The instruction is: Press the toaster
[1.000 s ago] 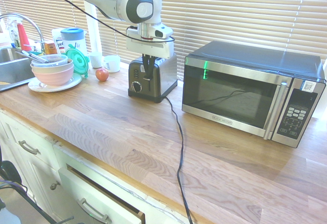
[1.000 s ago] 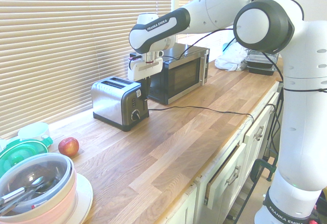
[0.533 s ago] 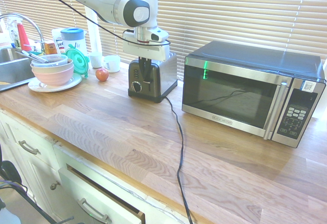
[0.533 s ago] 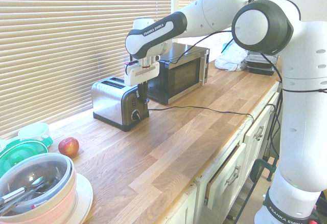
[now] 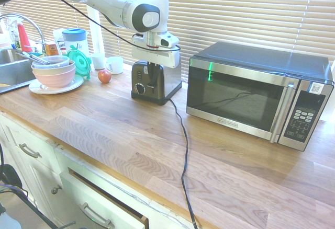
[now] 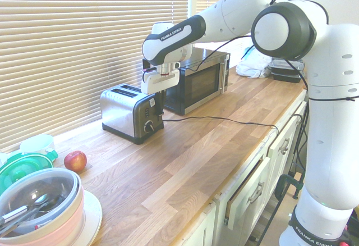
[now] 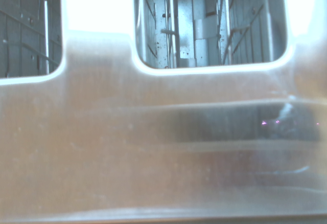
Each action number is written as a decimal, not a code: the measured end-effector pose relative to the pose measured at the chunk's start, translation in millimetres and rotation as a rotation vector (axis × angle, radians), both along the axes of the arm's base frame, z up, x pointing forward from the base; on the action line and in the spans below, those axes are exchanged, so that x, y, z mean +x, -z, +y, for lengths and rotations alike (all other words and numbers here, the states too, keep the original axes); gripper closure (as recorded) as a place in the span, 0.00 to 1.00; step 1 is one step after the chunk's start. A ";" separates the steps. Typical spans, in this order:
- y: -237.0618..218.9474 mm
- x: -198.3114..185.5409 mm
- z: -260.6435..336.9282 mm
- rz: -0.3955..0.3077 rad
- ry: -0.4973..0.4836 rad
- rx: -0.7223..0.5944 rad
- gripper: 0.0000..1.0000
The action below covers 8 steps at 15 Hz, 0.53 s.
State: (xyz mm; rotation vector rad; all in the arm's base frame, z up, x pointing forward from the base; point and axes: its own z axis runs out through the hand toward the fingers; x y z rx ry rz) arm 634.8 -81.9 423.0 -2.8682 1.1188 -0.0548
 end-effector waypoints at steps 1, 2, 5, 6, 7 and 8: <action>0.0 0.0 0.0 0.000 0.000 0.000 1.00; 0.1 0.1 0.5 0.000 -0.001 0.000 1.00; 9.5 1.9 10.2 0.014 -0.017 0.000 1.00; 16.7 3.1 16.5 0.023 -0.027 0.000 1.00; 21.1 4.0 20.8 0.028 -0.035 -0.002 1.00; 21.0 4.1 21.7 0.027 -0.036 -0.003 1.00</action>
